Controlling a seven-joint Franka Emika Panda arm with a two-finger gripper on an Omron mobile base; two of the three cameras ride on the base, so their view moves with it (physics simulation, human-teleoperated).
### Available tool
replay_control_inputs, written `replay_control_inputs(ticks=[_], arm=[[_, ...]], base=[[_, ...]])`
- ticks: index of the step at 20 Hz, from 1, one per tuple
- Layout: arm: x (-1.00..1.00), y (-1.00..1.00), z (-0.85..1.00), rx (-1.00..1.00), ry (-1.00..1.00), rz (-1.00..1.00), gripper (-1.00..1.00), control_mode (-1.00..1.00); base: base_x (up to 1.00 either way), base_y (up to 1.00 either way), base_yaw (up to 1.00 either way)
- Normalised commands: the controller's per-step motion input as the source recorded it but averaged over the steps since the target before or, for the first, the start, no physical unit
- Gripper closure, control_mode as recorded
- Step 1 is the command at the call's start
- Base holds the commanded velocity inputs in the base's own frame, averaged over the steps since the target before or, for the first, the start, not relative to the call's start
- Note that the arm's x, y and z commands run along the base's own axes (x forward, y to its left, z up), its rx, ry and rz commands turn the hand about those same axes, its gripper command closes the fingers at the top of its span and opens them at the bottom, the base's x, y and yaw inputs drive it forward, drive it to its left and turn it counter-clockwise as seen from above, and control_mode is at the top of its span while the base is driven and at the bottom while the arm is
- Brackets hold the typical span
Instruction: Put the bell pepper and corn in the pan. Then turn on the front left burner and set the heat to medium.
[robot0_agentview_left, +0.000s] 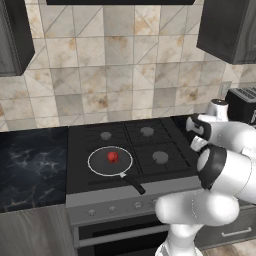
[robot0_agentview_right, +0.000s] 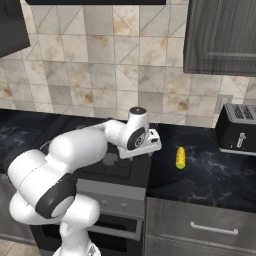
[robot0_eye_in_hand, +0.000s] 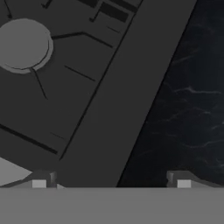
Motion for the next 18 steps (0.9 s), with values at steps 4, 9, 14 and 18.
replay_control_inputs(ticks=[4, 9, 14, 18], arm=[[0.18, -0.63, 0.00, 0.00, 0.00, 0.00, -1.00, -1.00], [0.53, -0.30, 0.15, -0.02, 0.05, -0.04, -1.00, -1.00], [0.35, -0.21, 0.05, -0.01, 0.03, -0.15, -1.00, -1.00], [0.01, -0.44, -0.08, 0.03, -0.02, -0.11, -1.00, -1.00]], base=[[0.00, 0.00, 0.00], [0.00, 0.00, 0.00], [0.00, 0.00, 0.00], [0.00, 0.00, 0.00]])
